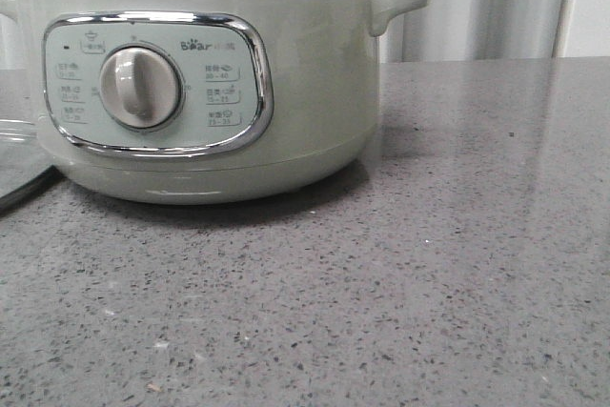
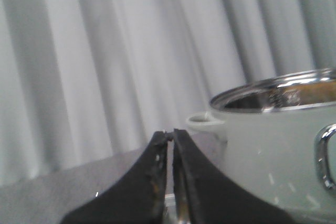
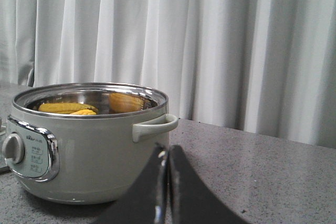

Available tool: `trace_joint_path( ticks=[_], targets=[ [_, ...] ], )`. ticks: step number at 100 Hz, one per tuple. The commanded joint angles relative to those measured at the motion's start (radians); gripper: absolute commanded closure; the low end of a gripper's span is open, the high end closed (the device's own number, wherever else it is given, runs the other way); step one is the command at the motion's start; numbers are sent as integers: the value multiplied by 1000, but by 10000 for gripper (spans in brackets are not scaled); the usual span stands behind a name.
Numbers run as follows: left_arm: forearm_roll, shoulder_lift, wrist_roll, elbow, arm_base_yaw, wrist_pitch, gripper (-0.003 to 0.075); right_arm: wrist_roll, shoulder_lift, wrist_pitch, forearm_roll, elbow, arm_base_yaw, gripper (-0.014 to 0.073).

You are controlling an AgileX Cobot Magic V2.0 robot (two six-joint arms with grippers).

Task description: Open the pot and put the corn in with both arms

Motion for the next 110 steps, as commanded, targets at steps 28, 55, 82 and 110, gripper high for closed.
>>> trace_joint_path(
  ticks=[28,55,82,110],
  targets=[
    [32,-33,-239,34,212,294,741,-7,11,-85,-11,-27,-4,667],
    [1,-33,-187,36,212,453,741,-7,11,-85,-11,-27,-4,667],
    [1,-33,-187,36,210,449,741,-7,11,-85,-11,-27,-4,667],
    [1,-33,-187,36,210,449,741,-7,11,-85,-11,-27,-4,667]
  ],
)
